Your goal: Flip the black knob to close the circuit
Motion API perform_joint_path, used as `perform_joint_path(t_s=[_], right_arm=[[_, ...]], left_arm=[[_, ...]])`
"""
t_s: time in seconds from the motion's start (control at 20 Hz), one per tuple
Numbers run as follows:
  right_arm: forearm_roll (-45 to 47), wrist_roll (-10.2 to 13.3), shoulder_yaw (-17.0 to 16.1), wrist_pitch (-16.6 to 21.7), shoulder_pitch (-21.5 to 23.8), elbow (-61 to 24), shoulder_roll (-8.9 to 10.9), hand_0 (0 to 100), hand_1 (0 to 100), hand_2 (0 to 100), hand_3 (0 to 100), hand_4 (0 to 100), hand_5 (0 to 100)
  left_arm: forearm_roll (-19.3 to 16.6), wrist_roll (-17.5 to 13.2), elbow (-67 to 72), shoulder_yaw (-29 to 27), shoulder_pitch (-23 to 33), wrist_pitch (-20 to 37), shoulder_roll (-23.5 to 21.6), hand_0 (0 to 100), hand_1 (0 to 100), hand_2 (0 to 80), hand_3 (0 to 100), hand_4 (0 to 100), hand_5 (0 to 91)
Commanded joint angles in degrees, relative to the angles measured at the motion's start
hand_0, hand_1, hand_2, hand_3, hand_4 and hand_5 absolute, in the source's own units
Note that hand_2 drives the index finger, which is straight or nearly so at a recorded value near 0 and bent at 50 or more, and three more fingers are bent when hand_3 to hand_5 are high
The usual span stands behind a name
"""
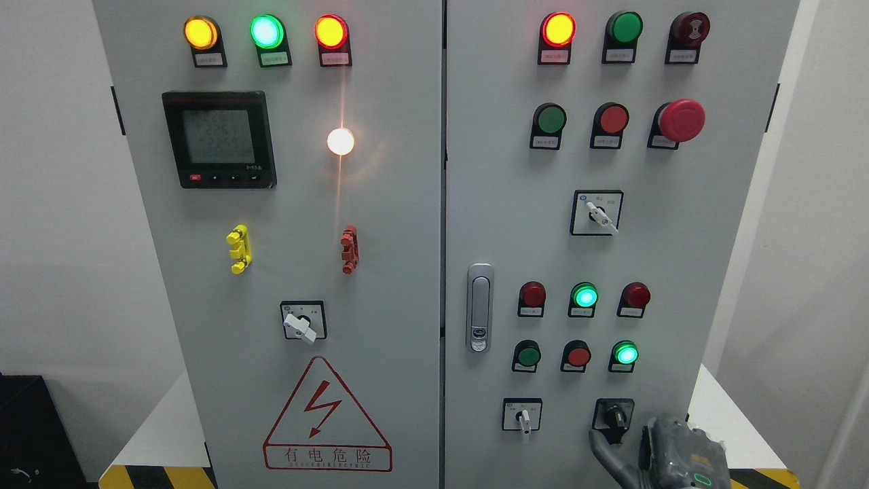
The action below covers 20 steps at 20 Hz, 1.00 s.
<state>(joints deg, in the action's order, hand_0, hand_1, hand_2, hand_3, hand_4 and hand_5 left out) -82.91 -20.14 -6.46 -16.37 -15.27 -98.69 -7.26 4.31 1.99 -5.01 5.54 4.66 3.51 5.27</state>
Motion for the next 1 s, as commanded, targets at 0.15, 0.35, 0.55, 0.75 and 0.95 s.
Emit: perform_joint_path(t_s=[0.15,0.35,0.55,0.75,0.95], right_arm=[[0.03,0.10,-0.92,0.03,-0.29,0.78,0.14,0,0,84,98,86,80],[0.03,0.10,-1.36,0.11,-0.29,0.78,0.23,0,0,83,98,85,80],[0.11,0.10,-1.71,0.20,-0.29,0.78,0.32,0,0,83,97,85,80],[0.11,0.10,-1.80,0.20,-0.37,0.78,0.32,0,0,83,97,85,80],[0.11,0.10,-2.32,0.20,-0.37,0.96,0.32,0,0,83,97,85,79]], left_arm=[[0.00,0.04,0.00,0.00,0.00,0.01,0.00,12,56,0.0,0,0,0.0],[0.00,0.04,0.00,0.00,0.00,0.01,0.00,12,56,0.0,0,0,0.0],[0.00,0.04,0.00,0.00,0.00,0.01,0.00,12,56,0.0,0,0,0.0],[0.00,0.04,0.00,0.00,0.00,0.01,0.00,12,56,0.0,0,0,0.0],[0.00,0.04,0.00,0.00,0.00,0.01,0.00,12,56,0.0,0,0,0.0]])
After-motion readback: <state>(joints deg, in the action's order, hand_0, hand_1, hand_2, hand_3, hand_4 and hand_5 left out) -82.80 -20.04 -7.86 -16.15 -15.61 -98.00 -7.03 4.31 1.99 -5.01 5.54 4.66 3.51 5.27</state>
